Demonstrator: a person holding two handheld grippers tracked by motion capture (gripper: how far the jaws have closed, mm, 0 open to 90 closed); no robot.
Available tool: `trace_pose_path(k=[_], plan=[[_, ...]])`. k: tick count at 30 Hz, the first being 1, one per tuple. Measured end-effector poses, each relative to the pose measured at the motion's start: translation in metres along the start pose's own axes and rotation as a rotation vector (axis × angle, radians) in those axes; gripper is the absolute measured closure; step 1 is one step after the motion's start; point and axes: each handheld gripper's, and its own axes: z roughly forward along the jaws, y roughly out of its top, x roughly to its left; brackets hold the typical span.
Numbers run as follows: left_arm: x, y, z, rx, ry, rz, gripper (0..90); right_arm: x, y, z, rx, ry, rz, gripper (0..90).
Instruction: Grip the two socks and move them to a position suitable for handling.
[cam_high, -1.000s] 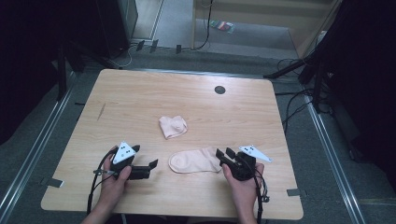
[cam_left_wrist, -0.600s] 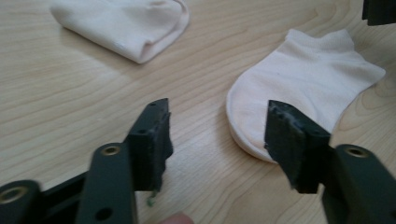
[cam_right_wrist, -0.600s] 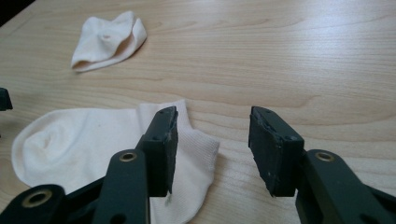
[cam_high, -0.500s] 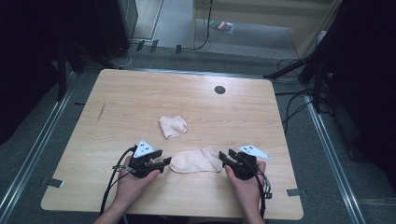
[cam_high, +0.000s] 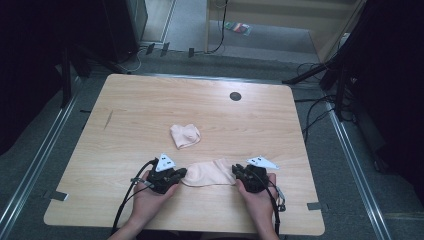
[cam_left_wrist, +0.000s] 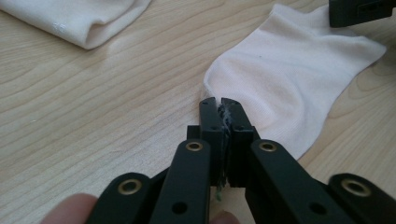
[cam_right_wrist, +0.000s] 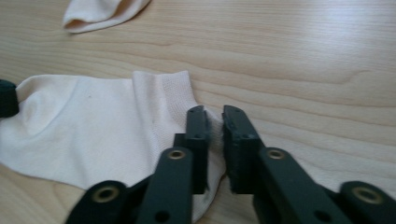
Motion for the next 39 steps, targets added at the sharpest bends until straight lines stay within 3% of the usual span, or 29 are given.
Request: trace_pose_path(k=[4, 6, 7, 12, 17, 20, 21, 23, 27, 39], plan=[[0.006, 0.000, -0.008, -0.013, -0.011, -0.001, 90.0, 0.004, 0.001, -0.005, -0.008, 0.039, 0.004, 88.4], [0.014, -0.003, -0.021, -0.015, -0.009, -0.008, 90.0, 0.006, 0.002, -0.010, -0.021, 0.058, 0.001, 88.6], [0.014, -0.003, -0.021, -0.015, -0.009, -0.008, 90.0, 0.009, 0.002, -0.013, -0.024, 0.063, -0.002, 88.6], [0.030, -0.013, -0.051, -0.025, -0.022, -0.033, 90.0, 0.029, -0.001, -0.026, -0.045, 0.096, -0.045, 89.1], [0.030, -0.018, -0.064, 0.016, -0.005, 0.014, 90.0, 0.041, -0.004, -0.031, -0.040, 0.094, -0.057, 89.9], [0.034, -0.023, -0.077, 0.021, 0.010, 0.042, 90.0, 0.039, -0.006, -0.032, -0.024, 0.086, -0.035, 90.0], [0.035, -0.024, -0.077, 0.020, 0.003, 0.041, 90.0, 0.038, -0.006, -0.031, -0.022, 0.090, -0.035, 90.0], [0.037, -0.028, -0.073, 0.015, -0.051, 0.048, 90.0, 0.042, -0.009, -0.029, -0.010, 0.108, -0.041, 90.0], [0.031, -0.032, -0.064, 0.043, -0.050, 0.076, 90.0, 0.049, -0.010, -0.025, -0.018, 0.123, -0.076, 89.9], [0.031, -0.034, -0.061, 0.051, -0.043, 0.074, 90.0, 0.051, -0.013, -0.013, 0.005, 0.124, -0.085, 89.6]])
